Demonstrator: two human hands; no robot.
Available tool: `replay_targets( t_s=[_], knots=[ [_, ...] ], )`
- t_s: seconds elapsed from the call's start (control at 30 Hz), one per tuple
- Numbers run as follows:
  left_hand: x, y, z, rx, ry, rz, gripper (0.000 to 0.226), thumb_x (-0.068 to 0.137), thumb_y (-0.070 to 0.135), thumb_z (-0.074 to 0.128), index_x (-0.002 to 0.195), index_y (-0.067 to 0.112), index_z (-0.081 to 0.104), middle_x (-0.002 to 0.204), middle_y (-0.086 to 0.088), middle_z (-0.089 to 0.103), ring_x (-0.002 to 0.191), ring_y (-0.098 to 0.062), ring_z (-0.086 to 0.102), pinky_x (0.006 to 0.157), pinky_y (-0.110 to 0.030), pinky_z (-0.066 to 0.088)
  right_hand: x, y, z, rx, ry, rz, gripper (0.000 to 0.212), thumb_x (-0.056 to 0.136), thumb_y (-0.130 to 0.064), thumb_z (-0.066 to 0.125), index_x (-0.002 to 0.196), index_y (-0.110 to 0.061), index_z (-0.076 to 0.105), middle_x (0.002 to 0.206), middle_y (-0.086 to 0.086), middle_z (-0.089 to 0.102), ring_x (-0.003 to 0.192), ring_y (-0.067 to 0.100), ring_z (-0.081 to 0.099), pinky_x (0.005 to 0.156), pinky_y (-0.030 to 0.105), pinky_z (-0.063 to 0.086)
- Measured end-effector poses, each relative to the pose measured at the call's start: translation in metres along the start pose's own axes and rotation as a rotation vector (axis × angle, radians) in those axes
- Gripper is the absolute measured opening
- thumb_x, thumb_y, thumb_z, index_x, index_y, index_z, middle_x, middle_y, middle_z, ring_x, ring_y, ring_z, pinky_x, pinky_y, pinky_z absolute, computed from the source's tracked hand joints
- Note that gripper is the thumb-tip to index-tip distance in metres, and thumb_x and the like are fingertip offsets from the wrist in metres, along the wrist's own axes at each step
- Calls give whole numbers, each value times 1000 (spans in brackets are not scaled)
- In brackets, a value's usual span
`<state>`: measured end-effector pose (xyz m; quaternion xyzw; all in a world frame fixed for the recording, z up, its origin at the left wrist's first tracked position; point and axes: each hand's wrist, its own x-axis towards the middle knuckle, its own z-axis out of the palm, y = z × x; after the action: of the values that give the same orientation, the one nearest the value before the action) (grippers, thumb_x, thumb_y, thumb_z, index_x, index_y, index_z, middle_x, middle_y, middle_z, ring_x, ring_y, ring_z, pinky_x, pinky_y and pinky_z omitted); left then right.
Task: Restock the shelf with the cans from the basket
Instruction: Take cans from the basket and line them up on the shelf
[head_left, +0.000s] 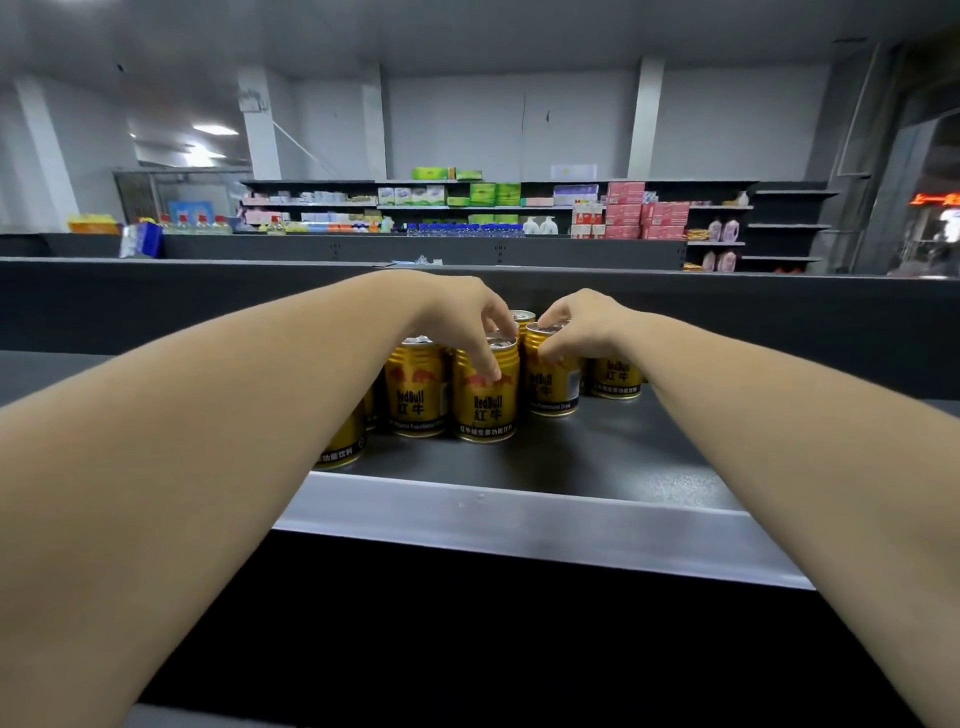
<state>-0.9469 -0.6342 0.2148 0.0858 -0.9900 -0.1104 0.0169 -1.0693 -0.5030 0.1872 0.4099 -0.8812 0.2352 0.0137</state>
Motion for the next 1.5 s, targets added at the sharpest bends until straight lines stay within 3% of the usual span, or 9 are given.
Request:
replay_targets(
  t_s=[0.13,0.2,0.3,0.43,0.73,0.9,1.07,1.2,1.5],
  knots=[
    [0,1,-2,49,8,4,59,73,28,76,126,32,53,140,2,45,127,-23,40,95,-37,34,-1,-4,3,9,18,-25,38,71,-22,71,108,-13,67,112,9,61,102,24,55,77,32,45],
    [-1,2,-3,58,-15,1,61,74,24,75,129,31,50,135,0,51,117,-20,46,90,-35,36,-3,-6,3,-21,3,-43,41,73,-20,69,113,-9,64,114,11,63,93,21,56,70,28,44],
    [-4,2,-1,89,-12,5,64,75,22,73,133,31,46,127,-1,55,99,-14,47,80,-31,37,-6,-10,5,-109,25,-40,45,76,-19,65,119,-7,60,120,14,62,101,26,57,82,35,48],
    [-11,2,9,94,43,1,70,74,23,71,136,33,41,131,-2,51,100,-17,47,75,-31,43,-14,-19,13,-346,99,-29,56,79,-32,62,132,-18,49,127,16,50,117,34,42,93,41,39],
    [-96,18,51,119,425,32,72,65,48,73,130,29,47,123,-12,46,117,-31,40,96,-45,38,-109,-68,26,-287,197,-179,46,78,-41,63,118,-18,57,115,12,59,109,31,47,94,41,36],
    [-186,33,105,-37,487,127,69,67,46,72,128,24,49,125,-7,46,119,-27,38,96,-41,34,-214,-83,56,-229,207,-93,63,71,-42,67,129,-21,49,124,11,49,117,33,41,97,42,38],
    [-260,31,223,-185,302,123,70,67,41,73,130,23,49,127,-4,46,118,-22,40,93,-36,41,-323,-75,147,-147,66,-39,67,76,-25,63,137,-21,36,128,10,41,115,29,36,92,34,34],
    [-291,24,322,-215,126,28,70,69,42,73,132,25,46,132,-1,43,123,-21,35,93,-35,41,-376,-53,235,-116,-108,65,72,82,-16,59,144,-22,24,135,9,37,120,28,34,99,36,35],
    [-323,4,548,-208,-284,-213,75,69,41,74,134,26,41,139,-6,36,129,-26,29,97,-42,35,-471,46,428,-34,-455,323,77,81,-25,64,145,-25,21,139,13,34,122,33,33,100,41,35]
  ],
)
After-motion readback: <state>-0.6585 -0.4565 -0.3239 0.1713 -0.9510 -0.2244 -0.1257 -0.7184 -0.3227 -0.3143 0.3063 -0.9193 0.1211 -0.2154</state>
